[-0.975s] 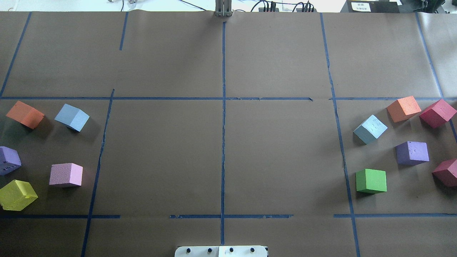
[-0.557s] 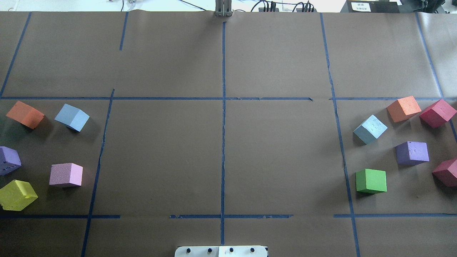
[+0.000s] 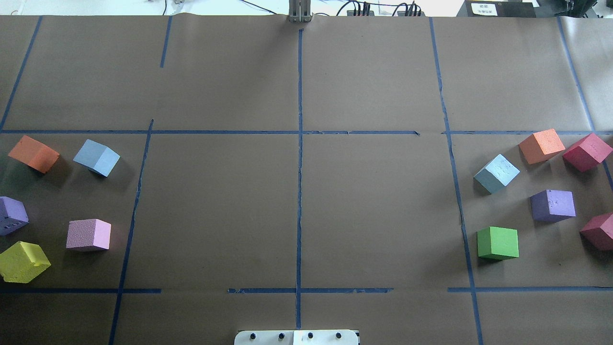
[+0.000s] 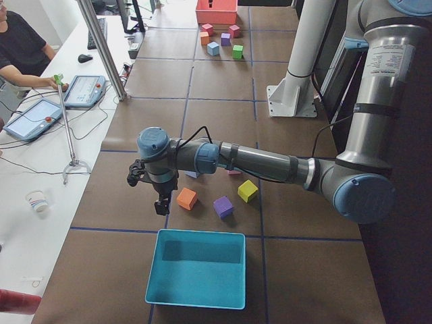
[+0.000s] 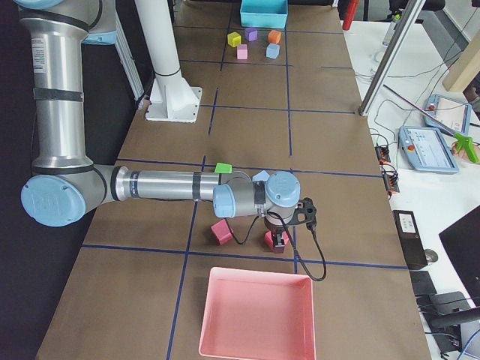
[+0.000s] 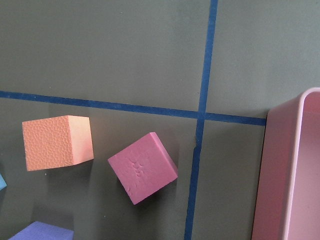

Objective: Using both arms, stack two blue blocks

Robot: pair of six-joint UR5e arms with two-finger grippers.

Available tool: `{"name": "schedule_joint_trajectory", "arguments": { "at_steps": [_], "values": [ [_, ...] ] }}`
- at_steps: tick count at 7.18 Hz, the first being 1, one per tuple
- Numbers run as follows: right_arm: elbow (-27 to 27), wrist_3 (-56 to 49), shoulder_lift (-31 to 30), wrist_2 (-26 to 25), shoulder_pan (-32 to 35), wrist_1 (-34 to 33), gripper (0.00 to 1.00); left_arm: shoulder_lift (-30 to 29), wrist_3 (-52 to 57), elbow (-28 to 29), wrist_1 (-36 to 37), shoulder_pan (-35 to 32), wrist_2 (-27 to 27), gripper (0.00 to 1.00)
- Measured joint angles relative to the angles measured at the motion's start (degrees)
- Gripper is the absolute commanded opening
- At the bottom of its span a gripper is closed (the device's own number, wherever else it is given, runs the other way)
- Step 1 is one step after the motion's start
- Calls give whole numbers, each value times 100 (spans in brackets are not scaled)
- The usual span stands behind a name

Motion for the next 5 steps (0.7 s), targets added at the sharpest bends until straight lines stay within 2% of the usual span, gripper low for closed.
{"name": "schedule_joint_trajectory", "arguments": {
  "at_steps": [3,5],
  "values": [
    [56,263,42,-21,-836,893,100,48,-20,10,-123,34,-11,100],
    [488,844,242,-175,-1582,1183,99,96,-12,-14,-275,45,-72,100]
  ]
}}
